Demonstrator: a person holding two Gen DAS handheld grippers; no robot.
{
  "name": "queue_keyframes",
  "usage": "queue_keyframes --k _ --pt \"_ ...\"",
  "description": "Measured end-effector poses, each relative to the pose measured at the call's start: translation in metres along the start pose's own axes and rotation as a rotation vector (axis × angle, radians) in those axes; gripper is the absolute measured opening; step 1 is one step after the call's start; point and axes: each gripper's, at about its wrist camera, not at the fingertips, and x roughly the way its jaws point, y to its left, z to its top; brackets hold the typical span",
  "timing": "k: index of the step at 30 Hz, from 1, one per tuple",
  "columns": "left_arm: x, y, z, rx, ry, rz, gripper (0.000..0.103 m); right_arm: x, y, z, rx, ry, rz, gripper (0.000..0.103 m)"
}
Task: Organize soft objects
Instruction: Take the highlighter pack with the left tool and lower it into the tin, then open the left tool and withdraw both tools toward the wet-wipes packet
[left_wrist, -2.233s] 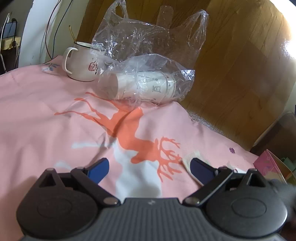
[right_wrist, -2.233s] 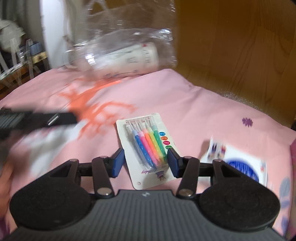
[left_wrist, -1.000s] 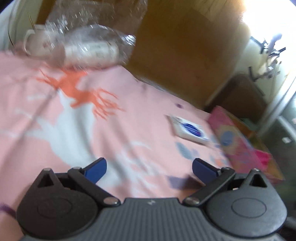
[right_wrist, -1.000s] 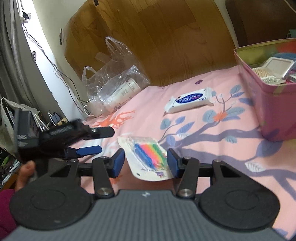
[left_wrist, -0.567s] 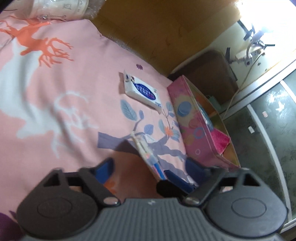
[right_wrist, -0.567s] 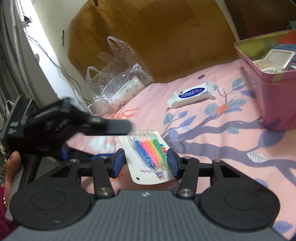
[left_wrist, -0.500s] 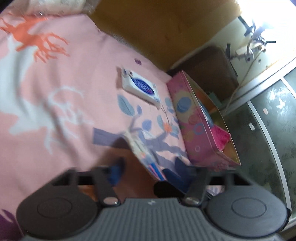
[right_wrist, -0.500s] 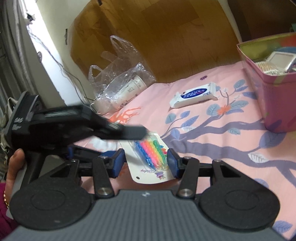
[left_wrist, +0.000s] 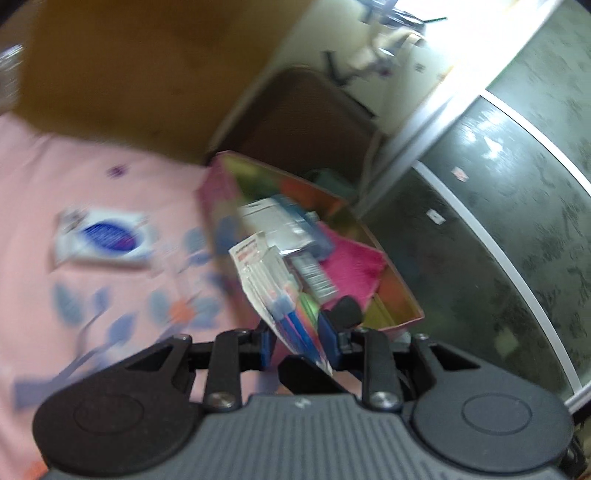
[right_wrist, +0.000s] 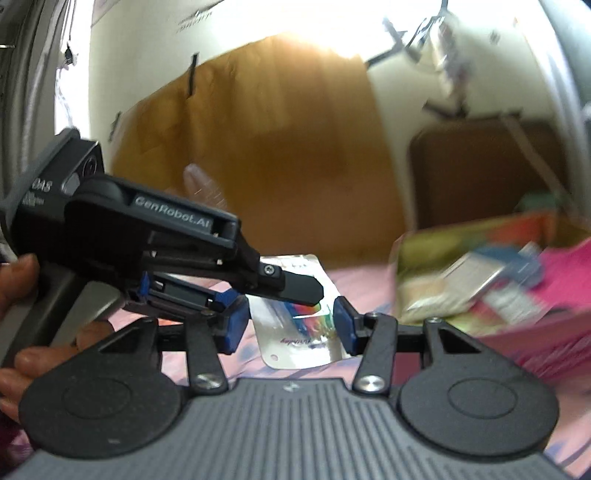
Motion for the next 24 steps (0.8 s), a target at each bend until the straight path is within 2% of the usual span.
queue_keyframes --k 4,8,9,11,12,13,15,16,19,24 --pt "0.039 -0.028 0.021 0.072 0.026 -0.035 0.027 -0.011 -0.021 0.013 -0.051 -0.076 -0.101 0.053" --pt "0.087 -0.045 0.033 0.122 0.061 -0.028 0.031 -0.013 -0.049 0.017 -0.081 -0.116 -0.204 0.053" --pt "0.097 -0.048 0.035 0.139 0.064 -0.011 0.033 -0.011 -0.055 0.017 -0.083 -0.119 -0.228 0.053" --pt "0.117 -0.054 0.037 0.189 0.044 0.093 0.048 -0.004 -0.07 0.015 -0.087 -0.122 -0.288 0.054" --pt "0.123 -0.054 0.035 0.209 0.029 0.161 0.049 0.002 -0.075 0.014 -0.098 -0.123 -0.331 0.057" --pt "0.127 -0.054 0.034 0.216 0.021 0.195 0.051 0.009 -0.081 0.011 -0.107 -0.121 -0.387 0.06" --pt "0.126 -0.048 0.031 0.212 0.002 0.193 0.052 0.016 -0.094 0.004 -0.083 -0.12 -0.46 0.061" --pt "0.124 -0.048 0.03 0.223 -0.015 0.214 0.054 0.018 -0.101 0.005 -0.036 -0.094 -0.461 0.061" --pt "0.119 -0.045 0.027 0.241 -0.051 0.263 0.054 0.008 -0.116 0.009 0.059 -0.149 -0.445 0.061" --pt "0.109 -0.044 0.025 0.245 -0.082 0.312 0.055 0.006 -0.119 0.009 0.063 -0.156 -0.43 0.061"
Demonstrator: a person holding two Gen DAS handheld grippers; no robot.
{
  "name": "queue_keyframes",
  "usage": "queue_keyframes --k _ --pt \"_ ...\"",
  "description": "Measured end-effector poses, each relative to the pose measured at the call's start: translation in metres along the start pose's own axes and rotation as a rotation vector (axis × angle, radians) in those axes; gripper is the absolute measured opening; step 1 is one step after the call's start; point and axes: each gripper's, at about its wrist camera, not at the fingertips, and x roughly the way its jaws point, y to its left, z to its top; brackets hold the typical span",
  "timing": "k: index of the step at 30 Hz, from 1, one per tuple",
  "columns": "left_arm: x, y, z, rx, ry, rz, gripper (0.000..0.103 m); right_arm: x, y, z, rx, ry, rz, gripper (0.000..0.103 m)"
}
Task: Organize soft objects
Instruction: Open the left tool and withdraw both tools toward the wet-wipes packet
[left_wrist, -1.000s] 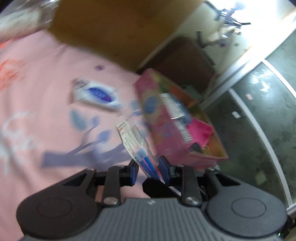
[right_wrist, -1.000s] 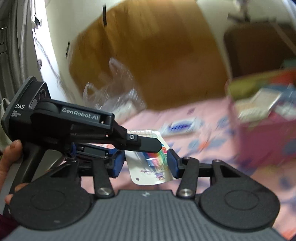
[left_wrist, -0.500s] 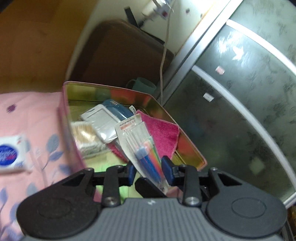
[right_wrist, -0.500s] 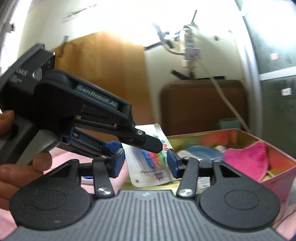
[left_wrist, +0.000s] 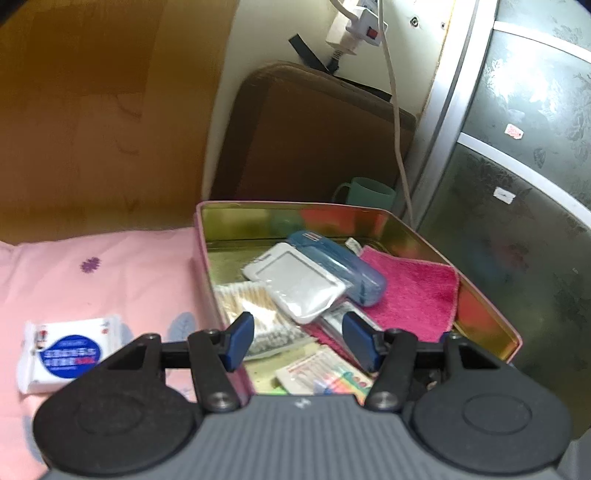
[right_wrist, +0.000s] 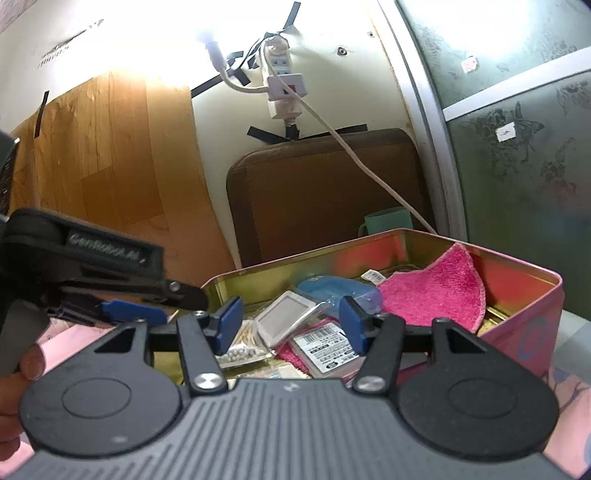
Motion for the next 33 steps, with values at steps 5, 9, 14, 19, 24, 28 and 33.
queue_keyframes --k 5,9,14,19,24,28,33 --pt "-0.018 -0.002 -0.009 0.064 -0.016 0.075 0.06 -0.003 -0.002 -0.003 0.025 -0.014 -0.006 0.061" --pt "-0.037 0.011 -0.021 0.087 -0.032 0.13 0.065 -0.002 -0.001 -0.004 0.028 -0.016 -0.011 0.061" --pt "-0.053 0.037 -0.036 0.085 -0.032 0.206 0.066 -0.003 0.001 -0.005 0.059 0.006 -0.02 0.06" --pt "-0.064 0.066 -0.051 0.086 -0.038 0.287 0.069 -0.023 0.018 -0.006 0.097 0.007 0.022 0.06" --pt "-0.072 0.094 -0.062 0.071 -0.045 0.344 0.072 -0.041 0.056 -0.009 0.053 0.006 0.089 0.06" --pt "-0.079 0.12 -0.068 0.038 -0.045 0.379 0.073 -0.043 0.09 -0.015 0.002 0.04 0.157 0.06" --pt "-0.087 0.15 -0.076 0.013 -0.042 0.434 0.076 -0.039 0.124 -0.027 -0.063 0.105 0.216 0.06"
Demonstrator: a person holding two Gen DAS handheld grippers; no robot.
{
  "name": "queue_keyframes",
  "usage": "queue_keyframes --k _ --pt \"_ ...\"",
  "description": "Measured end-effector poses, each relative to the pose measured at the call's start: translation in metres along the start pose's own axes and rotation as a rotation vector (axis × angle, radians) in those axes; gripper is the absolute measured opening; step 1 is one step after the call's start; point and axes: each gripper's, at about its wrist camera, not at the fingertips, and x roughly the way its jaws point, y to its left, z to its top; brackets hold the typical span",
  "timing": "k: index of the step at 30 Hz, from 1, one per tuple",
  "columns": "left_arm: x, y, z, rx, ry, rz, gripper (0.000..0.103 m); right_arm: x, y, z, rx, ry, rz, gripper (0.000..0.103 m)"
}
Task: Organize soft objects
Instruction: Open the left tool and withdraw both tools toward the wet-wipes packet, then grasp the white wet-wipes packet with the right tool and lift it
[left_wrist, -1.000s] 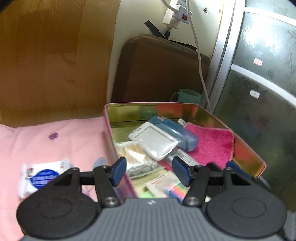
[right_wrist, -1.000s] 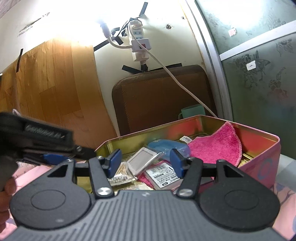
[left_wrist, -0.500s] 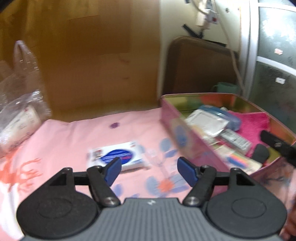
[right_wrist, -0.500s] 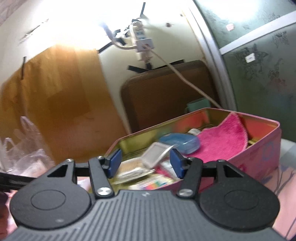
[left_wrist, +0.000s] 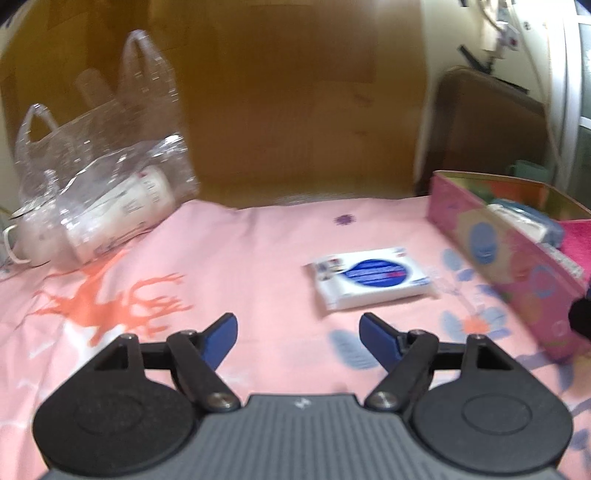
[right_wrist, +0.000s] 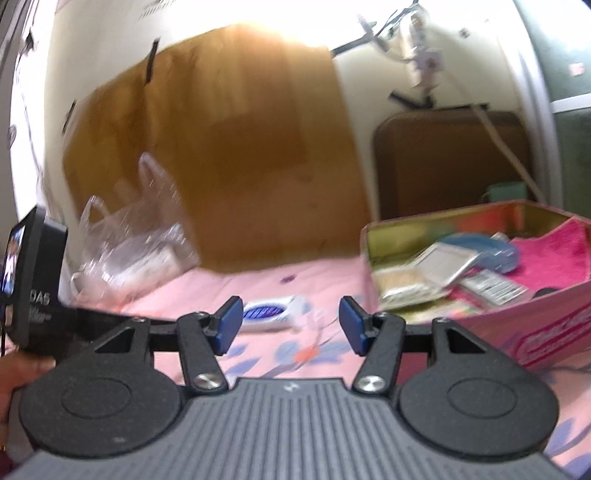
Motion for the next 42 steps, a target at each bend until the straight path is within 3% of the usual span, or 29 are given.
queue_keyframes --k 8,14,20,29,42 --pt "0.011 0.041 -0.011 -0.075 0.022 0.062 0.086 0.029 0.028 -0.014 -0.048 0.151 0.042 0.061" --pt "0.015 0.049 -0.012 -0.115 0.035 0.044 0.092 0.045 0.037 -0.021 -0.069 0.242 0.037 0.063" --pt "0.016 0.051 -0.013 -0.133 0.049 0.032 0.095 0.056 0.027 -0.026 0.013 0.328 0.03 0.065" --pt "0.013 0.047 -0.015 -0.113 0.036 0.018 0.098 0.053 0.021 -0.026 0.067 0.328 0.054 0.066" --pt "0.012 0.05 -0.014 -0.125 0.036 0.0 0.1 0.055 0.026 -0.024 0.037 0.337 0.043 0.071"
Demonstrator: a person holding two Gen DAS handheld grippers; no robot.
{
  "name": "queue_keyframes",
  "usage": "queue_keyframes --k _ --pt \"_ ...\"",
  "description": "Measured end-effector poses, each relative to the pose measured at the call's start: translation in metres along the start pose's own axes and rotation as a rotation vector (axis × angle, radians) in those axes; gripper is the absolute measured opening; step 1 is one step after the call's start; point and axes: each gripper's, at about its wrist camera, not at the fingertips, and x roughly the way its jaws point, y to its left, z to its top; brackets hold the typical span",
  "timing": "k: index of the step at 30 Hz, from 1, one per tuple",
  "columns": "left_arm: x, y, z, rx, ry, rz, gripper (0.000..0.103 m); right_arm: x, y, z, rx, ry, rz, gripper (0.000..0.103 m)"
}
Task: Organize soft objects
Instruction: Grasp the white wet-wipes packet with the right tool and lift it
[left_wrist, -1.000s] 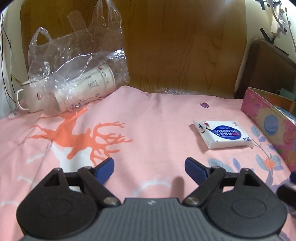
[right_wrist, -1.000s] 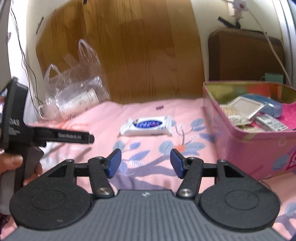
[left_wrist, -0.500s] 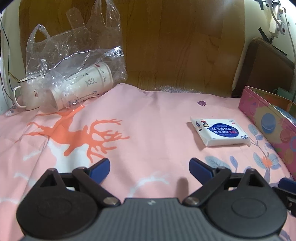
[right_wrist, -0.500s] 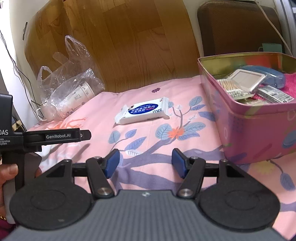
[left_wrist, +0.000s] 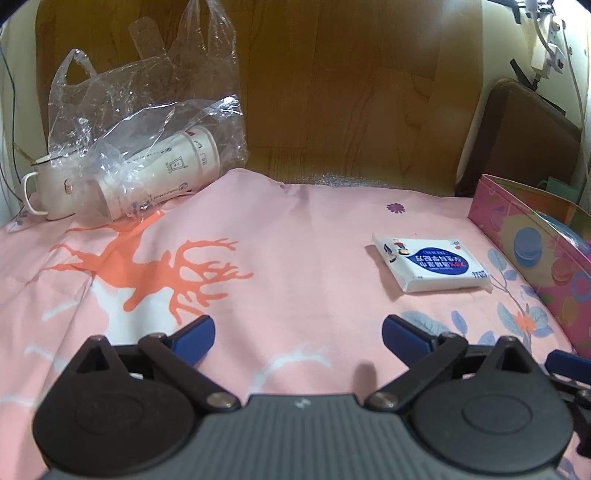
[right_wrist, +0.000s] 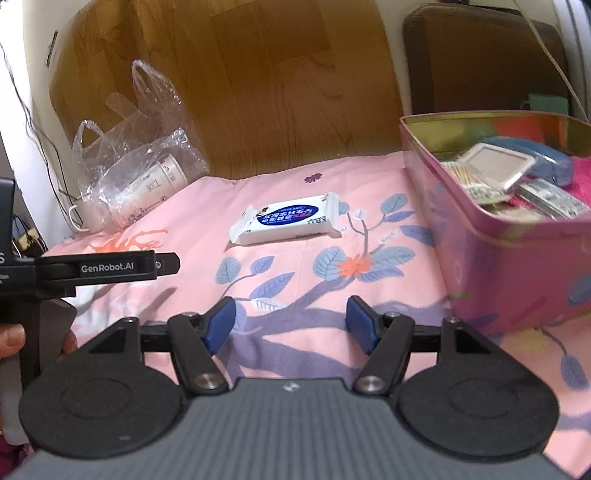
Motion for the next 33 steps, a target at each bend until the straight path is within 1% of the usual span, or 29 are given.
queue_keyframes --k 3,7,9,13,15,17,18,19,20,21,25,26,27,28,30,33 --pt "0.0 0.005 0.001 -0.029 -0.004 0.007 0.1 0.009 0.005 0.006 -0.03 0.005 -0.007 0.071" --pt "0.001 0.009 0.002 -0.05 -0.001 0.008 0.1 0.032 0.01 0.025 -0.072 -0.008 -0.048 0.072" --pt "0.001 0.008 0.002 -0.049 0.0 0.006 0.1 0.044 0.011 0.035 -0.078 -0.019 -0.081 0.081" --pt "0.002 0.008 0.002 -0.051 0.003 0.001 0.101 0.066 0.015 0.051 -0.124 -0.052 -0.118 0.09" --pt "0.002 0.009 0.002 -0.053 0.006 -0.001 0.101 0.077 0.014 0.058 -0.131 -0.052 -0.123 0.093" --pt "0.002 0.009 0.002 -0.052 0.007 -0.003 0.101 0.09 0.01 0.064 -0.127 -0.026 -0.132 0.093" --pt "0.002 0.009 0.002 -0.05 0.007 -0.005 0.101 0.099 0.008 0.066 -0.12 0.01 -0.139 0.098" --pt "0.002 0.009 0.002 -0.049 0.008 -0.006 0.101 0.107 0.005 0.068 -0.106 0.055 -0.139 0.099" --pt "0.003 0.008 0.002 -0.048 0.009 -0.007 0.101 0.113 0.0 0.071 -0.07 0.083 -0.12 0.1" --pt "0.003 0.008 0.003 -0.047 0.01 -0.009 0.101 0.115 -0.001 0.074 -0.052 0.084 -0.116 0.101" --pt "0.003 0.009 0.003 -0.051 0.013 -0.012 0.101 0.12 0.004 0.076 -0.081 0.099 -0.113 0.098" --pt "0.003 0.009 0.003 -0.053 0.013 -0.012 0.101 0.119 0.006 0.076 -0.094 0.099 -0.103 0.091" --pt "0.004 0.01 0.003 -0.054 0.014 -0.014 0.101 0.118 0.008 0.074 -0.115 0.102 -0.08 0.087" --pt "0.004 0.01 0.003 -0.056 0.015 -0.014 0.101 0.118 0.012 0.072 -0.154 0.108 -0.057 0.086" --pt "0.005 0.011 0.004 -0.061 0.016 -0.016 0.101 0.114 0.019 0.07 -0.207 0.098 -0.05 0.084" --pt "0.005 0.012 0.004 -0.067 0.018 -0.018 0.101 0.111 0.021 0.07 -0.216 0.091 -0.047 0.084"
